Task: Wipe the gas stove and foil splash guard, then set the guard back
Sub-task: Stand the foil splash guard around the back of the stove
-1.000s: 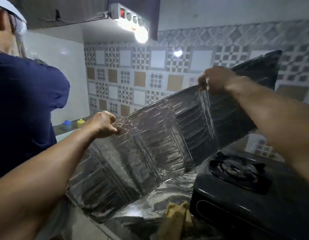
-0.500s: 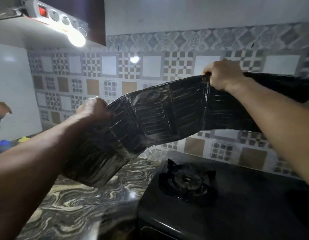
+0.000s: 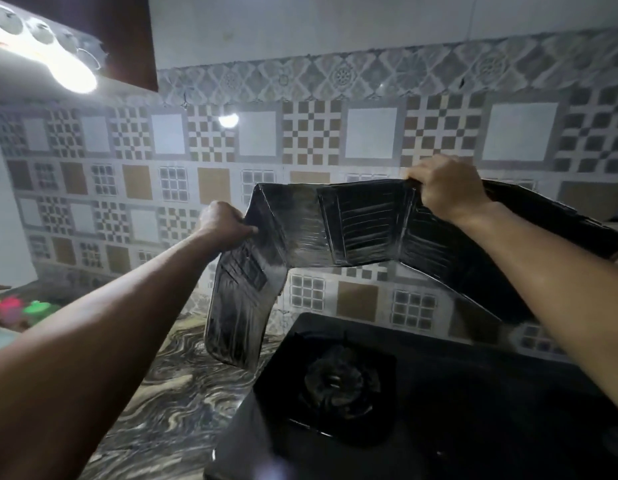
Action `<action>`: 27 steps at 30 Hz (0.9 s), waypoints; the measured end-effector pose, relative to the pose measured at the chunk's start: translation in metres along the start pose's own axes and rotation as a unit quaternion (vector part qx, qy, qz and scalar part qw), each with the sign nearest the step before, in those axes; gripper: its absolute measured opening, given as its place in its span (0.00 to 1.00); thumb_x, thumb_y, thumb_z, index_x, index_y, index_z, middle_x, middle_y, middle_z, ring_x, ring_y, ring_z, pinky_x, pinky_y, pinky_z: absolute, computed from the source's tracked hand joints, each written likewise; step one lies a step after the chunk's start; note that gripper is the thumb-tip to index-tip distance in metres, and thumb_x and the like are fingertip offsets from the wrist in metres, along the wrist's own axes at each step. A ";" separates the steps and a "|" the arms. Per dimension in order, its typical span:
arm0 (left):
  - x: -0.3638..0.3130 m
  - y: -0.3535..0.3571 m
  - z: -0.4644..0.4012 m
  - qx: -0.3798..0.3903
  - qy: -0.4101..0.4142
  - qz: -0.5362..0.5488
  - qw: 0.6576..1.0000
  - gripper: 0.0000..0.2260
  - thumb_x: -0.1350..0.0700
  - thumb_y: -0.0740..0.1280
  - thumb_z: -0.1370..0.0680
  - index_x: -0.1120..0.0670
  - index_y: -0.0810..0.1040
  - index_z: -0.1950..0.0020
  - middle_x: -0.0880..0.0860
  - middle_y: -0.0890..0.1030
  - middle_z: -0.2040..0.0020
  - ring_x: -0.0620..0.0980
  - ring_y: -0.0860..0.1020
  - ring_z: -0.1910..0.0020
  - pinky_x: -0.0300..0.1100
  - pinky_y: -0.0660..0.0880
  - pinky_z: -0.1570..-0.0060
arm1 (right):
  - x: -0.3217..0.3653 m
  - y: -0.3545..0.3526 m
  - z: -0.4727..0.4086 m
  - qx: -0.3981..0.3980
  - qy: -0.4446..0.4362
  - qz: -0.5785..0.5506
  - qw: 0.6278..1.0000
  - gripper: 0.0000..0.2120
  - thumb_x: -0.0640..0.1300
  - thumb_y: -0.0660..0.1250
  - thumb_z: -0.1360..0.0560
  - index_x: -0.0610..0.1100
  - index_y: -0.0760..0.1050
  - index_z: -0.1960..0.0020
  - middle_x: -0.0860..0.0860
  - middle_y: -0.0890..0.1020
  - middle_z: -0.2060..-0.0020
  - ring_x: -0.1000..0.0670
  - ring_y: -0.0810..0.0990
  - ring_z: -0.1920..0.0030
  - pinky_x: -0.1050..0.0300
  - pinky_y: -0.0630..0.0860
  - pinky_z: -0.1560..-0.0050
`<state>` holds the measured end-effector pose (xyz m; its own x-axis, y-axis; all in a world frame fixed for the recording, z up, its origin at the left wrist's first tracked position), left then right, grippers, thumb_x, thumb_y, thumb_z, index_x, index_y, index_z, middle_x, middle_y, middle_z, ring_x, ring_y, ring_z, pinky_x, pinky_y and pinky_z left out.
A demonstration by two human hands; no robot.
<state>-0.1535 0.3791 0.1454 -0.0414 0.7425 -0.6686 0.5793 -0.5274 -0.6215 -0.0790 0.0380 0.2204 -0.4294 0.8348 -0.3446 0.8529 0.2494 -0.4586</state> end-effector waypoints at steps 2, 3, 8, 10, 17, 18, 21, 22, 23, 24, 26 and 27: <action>-0.005 0.011 -0.003 -0.001 -0.006 0.016 1.000 0.11 0.55 0.74 0.28 0.59 0.81 0.67 0.52 0.73 0.74 0.46 0.69 0.76 0.34 0.63 0.78 | -0.007 0.002 0.002 -0.014 -0.032 0.004 0.999 0.11 0.31 0.62 0.27 0.39 0.82 0.53 0.42 0.83 0.63 0.41 0.79 0.62 0.49 0.76 0.59; -0.007 0.016 -0.005 -0.005 -0.006 0.023 1.000 0.10 0.55 0.74 0.27 0.60 0.82 0.65 0.52 0.74 0.74 0.46 0.70 0.75 0.34 0.64 0.76 | -0.008 0.004 0.005 -0.019 -0.048 -0.002 0.999 0.11 0.33 0.61 0.27 0.39 0.82 0.54 0.42 0.83 0.64 0.41 0.79 0.63 0.49 0.75 0.58; -0.009 0.047 -0.019 0.003 -0.023 0.012 1.000 0.12 0.53 0.72 0.25 0.60 0.81 0.64 0.53 0.76 0.71 0.51 0.75 0.69 0.40 0.72 0.65 | -0.020 0.023 0.020 -0.009 -0.089 -0.035 0.995 0.15 0.36 0.57 0.25 0.39 0.83 0.55 0.43 0.83 0.64 0.41 0.80 0.62 0.47 0.76 0.56; -0.009 0.060 -0.025 0.007 -0.031 0.009 0.999 0.16 0.55 0.71 0.24 0.59 0.75 0.70 0.53 0.73 0.73 0.49 0.72 0.73 0.38 0.69 0.68 | -0.029 0.037 0.026 0.002 -0.081 -0.040 0.996 0.11 0.32 0.63 0.27 0.39 0.83 0.54 0.43 0.83 0.63 0.40 0.80 0.61 0.44 0.77 0.55; -0.001 0.105 -0.046 0.027 -0.040 0.000 0.999 0.14 0.66 0.65 0.28 0.63 0.69 0.74 0.57 0.69 0.75 0.55 0.70 0.73 0.40 0.65 0.74 | -0.041 0.067 0.047 -0.011 -0.092 -0.048 0.995 0.19 0.41 0.53 0.25 0.40 0.83 0.57 0.44 0.82 0.66 0.43 0.79 0.65 0.50 0.73 0.62; 0.001 0.109 -0.047 0.031 -0.046 -0.010 0.998 0.10 0.66 0.65 0.29 0.66 0.73 0.71 0.59 0.72 0.72 0.57 0.73 0.72 0.41 0.68 0.73 | -0.040 0.072 0.050 -0.006 -0.099 -0.045 0.994 0.20 0.40 0.52 0.25 0.40 0.83 0.57 0.44 0.82 0.66 0.43 0.79 0.65 0.51 0.72 0.61; 0.004 0.125 -0.050 0.047 -0.044 -0.034 0.997 0.07 0.66 0.64 0.30 0.69 0.79 0.62 0.62 0.78 0.68 0.57 0.77 0.69 0.42 0.71 0.71 | -0.043 0.092 0.055 0.019 -0.104 -0.035 0.994 0.20 0.40 0.51 0.26 0.41 0.83 0.56 0.45 0.83 0.65 0.43 0.79 0.64 0.52 0.71 0.59; 0.005 0.128 -0.051 0.053 -0.043 -0.042 0.997 0.07 0.66 0.64 0.29 0.69 0.80 0.61 0.61 0.78 0.68 0.58 0.77 0.69 0.41 0.71 0.71 | -0.044 0.097 0.055 0.029 -0.102 -0.034 0.994 0.20 0.40 0.51 0.26 0.41 0.83 0.56 0.45 0.83 0.65 0.43 0.79 0.64 0.52 0.72 0.59; 0.006 0.132 -0.051 0.058 -0.043 -0.050 0.996 0.07 0.66 0.64 0.29 0.68 0.80 0.61 0.61 0.78 0.67 0.58 0.78 0.68 0.41 0.71 0.71 | -0.045 0.102 0.056 0.038 -0.101 -0.032 0.994 0.20 0.41 0.52 0.26 0.41 0.83 0.56 0.45 0.83 0.65 0.43 0.80 0.64 0.51 0.72 0.59; 0.007 0.137 -0.053 0.063 -0.044 -0.059 0.995 0.07 0.65 0.64 0.28 0.68 0.80 0.60 0.61 0.79 0.66 0.59 0.79 0.66 0.41 0.71 0.70 | -0.047 0.108 0.058 0.051 -0.100 -0.028 0.993 0.18 0.41 0.53 0.26 0.42 0.83 0.56 0.45 0.83 0.65 0.43 0.80 0.64 0.51 0.72 0.59; 0.010 0.144 -0.055 0.071 -0.045 -0.074 0.994 0.07 0.63 0.65 0.27 0.66 0.81 0.59 0.62 0.82 0.61 0.60 0.82 0.60 0.43 0.75 0.67 | -0.049 0.125 0.065 0.102 -0.080 -0.025 0.991 0.12 0.38 0.61 0.25 0.43 0.84 0.55 0.45 0.84 0.63 0.43 0.80 0.62 0.50 0.72 0.57; 0.012 0.149 -0.055 0.079 -0.044 -0.080 0.993 0.08 0.61 0.65 0.26 0.65 0.81 0.58 0.62 0.82 0.59 0.60 0.82 0.59 0.45 0.77 0.64 | -0.050 0.134 0.070 0.131 -0.062 -0.032 0.989 0.09 0.37 0.64 0.26 0.43 0.84 0.55 0.46 0.84 0.63 0.43 0.80 0.61 0.50 0.72 0.56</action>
<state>-0.0232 0.3319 0.0673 -0.1978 0.7860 -0.5858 0.4248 -0.4699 -0.7738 0.0362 -0.0049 0.1190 -0.5266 0.7504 -0.3995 0.7245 0.1502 -0.6727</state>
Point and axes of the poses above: each hand's wrist, its own z-axis away from the middle knuckle, its own y-axis out of the palm, x = y × z, the point moved 6 cm from there along -z, towards the middle knuckle
